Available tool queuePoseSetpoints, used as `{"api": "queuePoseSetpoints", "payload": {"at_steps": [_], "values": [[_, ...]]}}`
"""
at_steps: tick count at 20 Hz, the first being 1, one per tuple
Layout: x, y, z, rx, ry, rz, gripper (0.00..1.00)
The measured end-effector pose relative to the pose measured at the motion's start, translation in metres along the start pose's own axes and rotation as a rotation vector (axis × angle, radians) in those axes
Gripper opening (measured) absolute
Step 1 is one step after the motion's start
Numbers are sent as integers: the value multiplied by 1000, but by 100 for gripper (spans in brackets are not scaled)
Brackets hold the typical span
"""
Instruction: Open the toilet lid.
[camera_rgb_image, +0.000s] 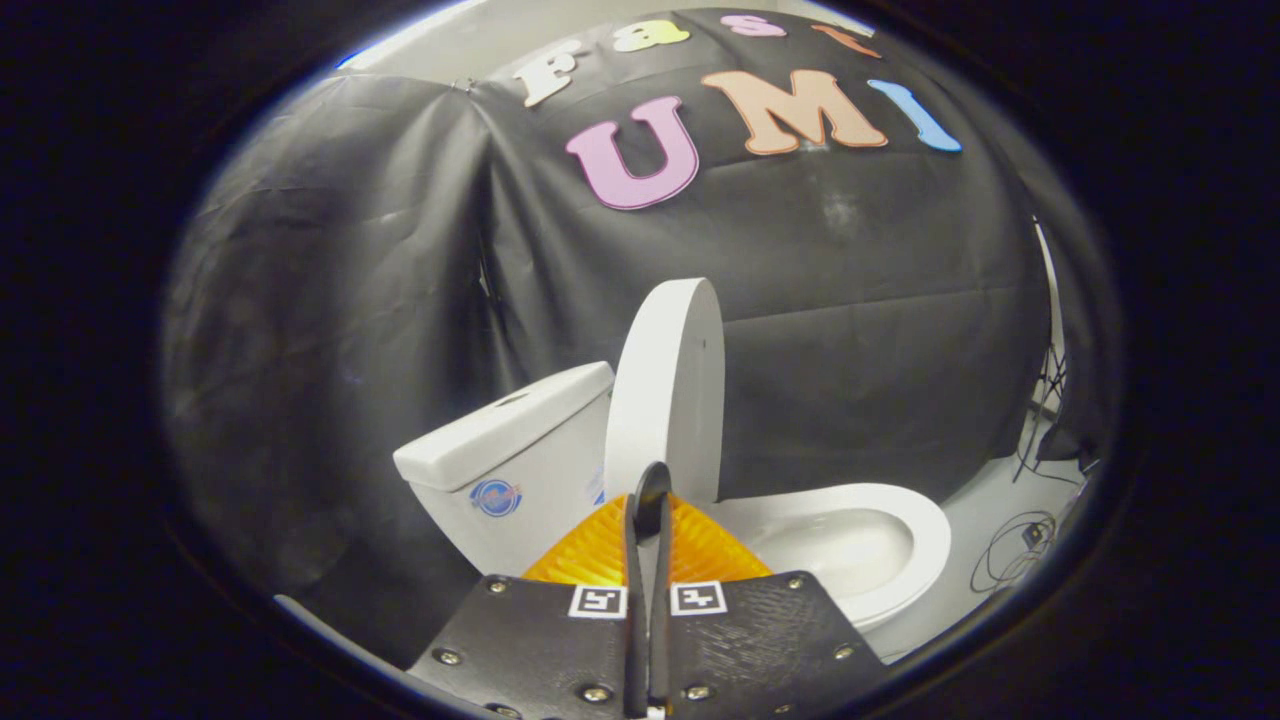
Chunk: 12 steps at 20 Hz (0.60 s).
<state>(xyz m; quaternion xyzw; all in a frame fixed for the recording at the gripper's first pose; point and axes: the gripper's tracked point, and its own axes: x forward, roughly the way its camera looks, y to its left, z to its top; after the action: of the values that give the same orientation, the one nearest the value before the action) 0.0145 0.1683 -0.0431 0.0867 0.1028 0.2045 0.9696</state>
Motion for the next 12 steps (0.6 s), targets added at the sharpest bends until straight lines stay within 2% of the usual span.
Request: {"api": "queuePoseSetpoints", "payload": {"at_steps": [12], "values": [[11,28,4,-15,-12,47,2]]}}
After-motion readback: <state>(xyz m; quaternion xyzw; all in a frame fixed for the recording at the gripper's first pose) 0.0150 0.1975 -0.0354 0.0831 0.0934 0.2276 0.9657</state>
